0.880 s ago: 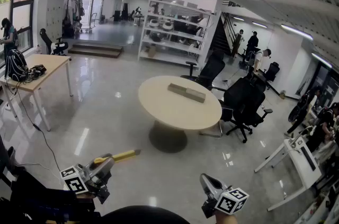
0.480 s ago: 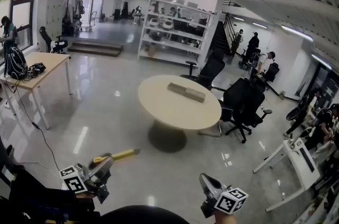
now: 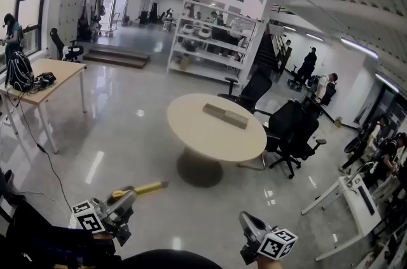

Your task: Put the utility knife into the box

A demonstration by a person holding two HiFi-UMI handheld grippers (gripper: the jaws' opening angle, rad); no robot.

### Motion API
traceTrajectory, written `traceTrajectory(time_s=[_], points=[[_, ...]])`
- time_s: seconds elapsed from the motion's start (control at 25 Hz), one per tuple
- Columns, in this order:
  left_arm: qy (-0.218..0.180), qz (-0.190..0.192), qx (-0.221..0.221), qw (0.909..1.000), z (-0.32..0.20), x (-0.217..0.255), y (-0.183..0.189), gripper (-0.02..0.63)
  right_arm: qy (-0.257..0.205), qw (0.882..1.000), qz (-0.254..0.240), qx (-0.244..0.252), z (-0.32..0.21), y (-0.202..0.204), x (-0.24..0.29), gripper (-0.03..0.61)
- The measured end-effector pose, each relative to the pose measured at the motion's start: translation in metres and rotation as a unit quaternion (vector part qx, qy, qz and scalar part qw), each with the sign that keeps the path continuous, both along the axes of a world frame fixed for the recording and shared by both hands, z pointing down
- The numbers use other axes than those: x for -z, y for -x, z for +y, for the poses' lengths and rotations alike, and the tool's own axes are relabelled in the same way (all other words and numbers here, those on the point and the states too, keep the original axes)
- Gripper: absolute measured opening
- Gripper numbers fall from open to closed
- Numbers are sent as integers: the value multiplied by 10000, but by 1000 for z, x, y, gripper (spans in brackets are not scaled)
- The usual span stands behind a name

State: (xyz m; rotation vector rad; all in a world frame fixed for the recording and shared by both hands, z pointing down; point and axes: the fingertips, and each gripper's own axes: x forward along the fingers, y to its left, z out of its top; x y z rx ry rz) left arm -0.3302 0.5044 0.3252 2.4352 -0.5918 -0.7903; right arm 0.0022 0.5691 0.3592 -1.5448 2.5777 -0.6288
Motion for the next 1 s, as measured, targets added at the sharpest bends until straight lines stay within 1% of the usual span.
traceTrajectory(time_s=[0.16, 0.28, 0.36, 0.48, 0.56, 0.8, 1.0], points=[[11, 29, 5, 10000, -10, 3, 14, 69, -29, 10000, -34, 28, -13, 13, 6, 14], [-37, 10, 48, 10000, -18, 8, 35, 69, -39, 10000, -52, 52, -27, 32, 10, 14], [-48, -25, 97, 9999, -27, 10, 59, 69, -48, 9999, -61, 75, -41, 52, 13, 14], [-38, -63, 161, 9998, -54, 14, 106, 69, -115, 9998, -85, 114, -72, 95, 20, 14], [-31, -81, 189, 9998, -63, 15, 124, 69, -162, 9997, -106, 139, -83, 111, 23, 14], [111, -108, 198, 9997, -79, -1, 153, 69, -79, 9999, -122, 91, -100, 133, 14, 14], [197, -64, 205, 9996, -91, -10, 160, 69, 9, 9999, -59, 90, -108, 139, 7, 14]])
